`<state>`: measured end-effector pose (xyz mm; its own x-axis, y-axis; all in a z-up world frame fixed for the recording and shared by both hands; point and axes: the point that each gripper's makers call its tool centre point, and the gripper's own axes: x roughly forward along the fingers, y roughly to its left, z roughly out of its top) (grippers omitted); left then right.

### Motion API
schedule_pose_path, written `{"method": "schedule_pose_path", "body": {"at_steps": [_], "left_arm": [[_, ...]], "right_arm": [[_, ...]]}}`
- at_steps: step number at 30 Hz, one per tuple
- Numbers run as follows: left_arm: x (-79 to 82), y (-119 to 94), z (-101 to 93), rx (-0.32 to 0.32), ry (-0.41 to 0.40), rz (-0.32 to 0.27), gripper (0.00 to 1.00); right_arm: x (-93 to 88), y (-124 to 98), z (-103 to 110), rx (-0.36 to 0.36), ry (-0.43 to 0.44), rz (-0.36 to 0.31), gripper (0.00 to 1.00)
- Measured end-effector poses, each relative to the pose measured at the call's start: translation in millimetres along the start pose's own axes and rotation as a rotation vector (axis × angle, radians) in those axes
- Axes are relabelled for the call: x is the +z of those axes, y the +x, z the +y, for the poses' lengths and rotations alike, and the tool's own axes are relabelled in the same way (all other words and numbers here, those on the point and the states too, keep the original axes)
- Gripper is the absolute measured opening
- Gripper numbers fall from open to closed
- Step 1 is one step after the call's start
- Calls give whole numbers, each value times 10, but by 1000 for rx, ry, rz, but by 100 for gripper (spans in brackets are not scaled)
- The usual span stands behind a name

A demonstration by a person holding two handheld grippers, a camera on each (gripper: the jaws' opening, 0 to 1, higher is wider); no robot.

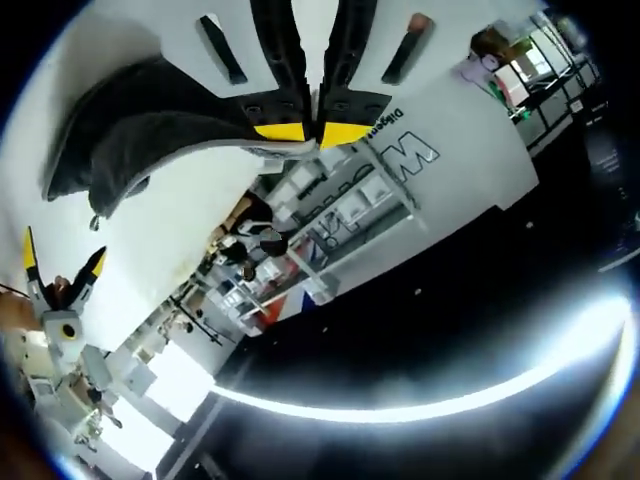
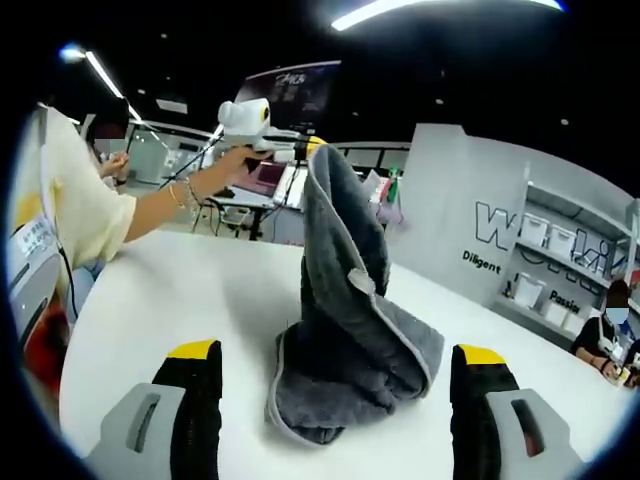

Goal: Fold the towel on the table until its edges align and the towel forms a compact rectangular stack.

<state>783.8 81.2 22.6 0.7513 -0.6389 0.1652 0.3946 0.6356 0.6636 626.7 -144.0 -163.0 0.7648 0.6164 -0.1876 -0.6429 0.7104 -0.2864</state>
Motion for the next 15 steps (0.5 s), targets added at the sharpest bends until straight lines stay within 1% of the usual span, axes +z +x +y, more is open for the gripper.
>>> {"method": "schedule_pose_path", "body": {"at_steps": [7,11,15], "left_arm": [[-131,-234,253,64,11,35,2],[-277,-420,368,97,-7,71,2],[-429,-590,444,121,-19,106,2]], "right_arm": [[-32,11,10,7,-1,10,97],[-31,26,50,22,-9,8,97],[-67,57,63,24,-17,24,97]]}}
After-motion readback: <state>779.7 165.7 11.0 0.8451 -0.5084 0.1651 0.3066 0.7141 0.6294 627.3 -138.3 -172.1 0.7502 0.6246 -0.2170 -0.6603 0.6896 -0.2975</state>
